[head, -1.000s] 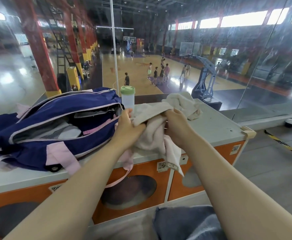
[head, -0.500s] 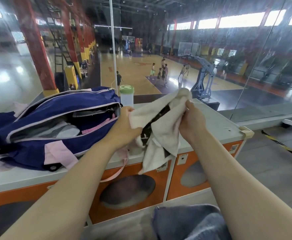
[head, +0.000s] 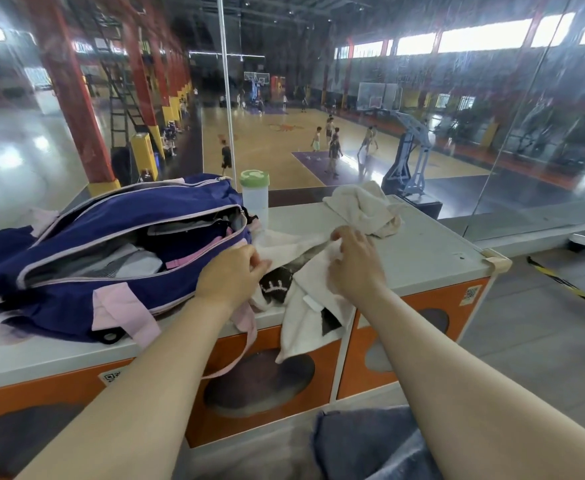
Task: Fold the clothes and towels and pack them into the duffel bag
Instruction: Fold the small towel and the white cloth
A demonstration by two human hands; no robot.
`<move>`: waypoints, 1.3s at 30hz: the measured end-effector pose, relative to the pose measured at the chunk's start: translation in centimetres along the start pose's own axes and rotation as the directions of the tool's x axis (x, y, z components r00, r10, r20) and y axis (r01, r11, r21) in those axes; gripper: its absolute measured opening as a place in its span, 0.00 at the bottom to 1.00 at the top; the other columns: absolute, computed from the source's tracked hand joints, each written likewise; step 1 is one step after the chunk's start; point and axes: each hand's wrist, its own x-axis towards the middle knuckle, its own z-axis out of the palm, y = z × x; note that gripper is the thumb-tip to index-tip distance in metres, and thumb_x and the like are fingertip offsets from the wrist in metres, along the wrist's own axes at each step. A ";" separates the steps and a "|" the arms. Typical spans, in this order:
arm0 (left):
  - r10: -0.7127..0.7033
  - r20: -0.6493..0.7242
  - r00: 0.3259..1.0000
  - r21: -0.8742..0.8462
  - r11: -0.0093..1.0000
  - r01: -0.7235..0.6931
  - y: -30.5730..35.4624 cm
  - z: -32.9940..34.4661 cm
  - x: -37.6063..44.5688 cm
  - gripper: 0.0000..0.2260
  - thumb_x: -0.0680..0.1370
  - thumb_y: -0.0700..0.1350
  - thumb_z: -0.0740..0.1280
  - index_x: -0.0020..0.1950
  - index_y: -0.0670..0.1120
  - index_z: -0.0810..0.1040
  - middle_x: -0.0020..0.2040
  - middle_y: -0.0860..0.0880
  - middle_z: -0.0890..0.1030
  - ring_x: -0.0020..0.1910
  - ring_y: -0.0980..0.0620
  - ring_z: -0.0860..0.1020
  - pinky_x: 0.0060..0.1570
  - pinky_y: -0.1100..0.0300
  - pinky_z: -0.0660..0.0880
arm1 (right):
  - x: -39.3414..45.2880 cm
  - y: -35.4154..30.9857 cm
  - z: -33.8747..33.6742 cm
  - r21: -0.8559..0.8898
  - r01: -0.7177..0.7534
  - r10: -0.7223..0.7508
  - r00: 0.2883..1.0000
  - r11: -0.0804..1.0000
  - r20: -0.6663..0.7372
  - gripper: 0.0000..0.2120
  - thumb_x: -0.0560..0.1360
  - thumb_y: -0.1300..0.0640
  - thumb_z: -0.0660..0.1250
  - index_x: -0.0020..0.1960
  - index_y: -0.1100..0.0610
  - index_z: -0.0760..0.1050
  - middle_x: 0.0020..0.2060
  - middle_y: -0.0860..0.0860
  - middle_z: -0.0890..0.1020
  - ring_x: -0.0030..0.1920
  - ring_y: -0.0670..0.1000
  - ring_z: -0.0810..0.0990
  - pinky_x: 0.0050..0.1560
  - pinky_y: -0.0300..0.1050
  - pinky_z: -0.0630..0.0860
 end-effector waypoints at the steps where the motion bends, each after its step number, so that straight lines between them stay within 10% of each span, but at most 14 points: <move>1: -0.021 0.081 0.996 -0.002 1.000 0.021 0.0 -0.1 0.1 0.13 0.78 0.57 0.64 0.53 0.48 0.77 0.53 0.50 0.78 0.50 0.50 0.77 0.43 0.56 0.71 | 0.0 -0.2 0.1 0.063 0.073 -0.078 0.994 0.995 0.081 0.19 0.71 0.66 0.62 0.59 0.50 0.73 0.56 0.50 0.74 0.60 0.53 0.70 0.59 0.47 0.70; 5: 0.002 0.242 0.970 0.048 0.999 -0.014 -0.2 -0.4 -0.2 0.25 0.77 0.50 0.66 0.74 0.47 0.66 0.71 0.46 0.67 0.65 0.46 0.71 0.61 0.52 0.71 | -0.2 -0.3 0.9 0.160 0.110 -0.155 0.939 0.981 0.308 0.16 0.71 0.57 0.61 0.55 0.45 0.78 0.61 0.48 0.74 0.64 0.53 0.69 0.68 0.54 0.65; 11: 0.055 0.056 0.997 -0.223 0.974 -0.041 0.3 -0.3 -0.2 0.23 0.74 0.33 0.61 0.68 0.49 0.72 0.63 0.50 0.76 0.61 0.52 0.74 0.60 0.58 0.72 | 0.2 -1.3 0.5 -0.145 0.308 -0.254 0.919 0.940 0.301 0.13 0.74 0.52 0.64 0.57 0.46 0.79 0.58 0.47 0.75 0.61 0.53 0.69 0.61 0.48 0.65; 17: 0.074 -0.111 0.991 -0.570 0.812 -0.124 2.9 -1.6 0.3 0.16 0.79 0.34 0.61 0.58 0.54 0.76 0.54 0.58 0.80 0.53 0.64 0.77 0.48 0.75 0.70 | 0.6 -2.8 -0.9 -0.043 0.463 -0.459 0.885 0.885 0.085 0.05 0.72 0.51 0.68 0.46 0.47 0.81 0.73 0.46 0.67 0.73 0.52 0.59 0.70 0.51 0.56; 20: 0.123 -0.092 0.988 -0.656 0.739 -0.153 3.5 -2.1 0.2 0.15 0.78 0.34 0.62 0.55 0.54 0.77 0.52 0.57 0.82 0.52 0.63 0.78 0.49 0.74 0.72 | 0.7 -3.6 -1.2 0.020 0.490 -0.487 0.859 0.871 0.155 0.04 0.71 0.53 0.67 0.45 0.51 0.79 0.63 0.47 0.77 0.66 0.50 0.69 0.71 0.48 0.59; 24: 0.065 -0.066 0.996 -0.620 0.779 -0.092 3.3 -2.1 0.1 0.14 0.78 0.38 0.64 0.59 0.55 0.74 0.55 0.59 0.78 0.50 0.62 0.76 0.45 0.74 0.71 | 0.7 -3.4 -1.4 0.105 0.439 -0.445 0.895 0.893 0.043 0.03 0.72 0.56 0.64 0.43 0.55 0.75 0.41 0.47 0.78 0.42 0.48 0.73 0.46 0.45 0.69; 33: -0.016 0.143 0.990 -0.210 0.976 0.047 0.8 1.6 -0.3 0.03 0.73 0.42 0.65 0.44 0.48 0.73 0.47 0.47 0.75 0.45 0.46 0.77 0.41 0.55 0.72 | 0.6 -3.7 -3.0 0.223 0.286 -0.266 0.957 0.932 -0.116 0.04 0.75 0.59 0.64 0.45 0.55 0.77 0.43 0.45 0.81 0.45 0.45 0.76 0.45 0.37 0.71; 39: -0.031 0.164 0.986 -0.261 0.962 0.073 0.4 4.7 -1.8 0.14 0.78 0.55 0.65 0.59 0.48 0.76 0.57 0.49 0.80 0.57 0.48 0.77 0.55 0.56 0.73 | 0.8 -3.1 -4.4 0.347 0.177 -0.104 0.970 0.921 -0.219 0.04 0.75 0.58 0.66 0.44 0.51 0.79 0.38 0.39 0.79 0.41 0.34 0.74 0.41 0.25 0.67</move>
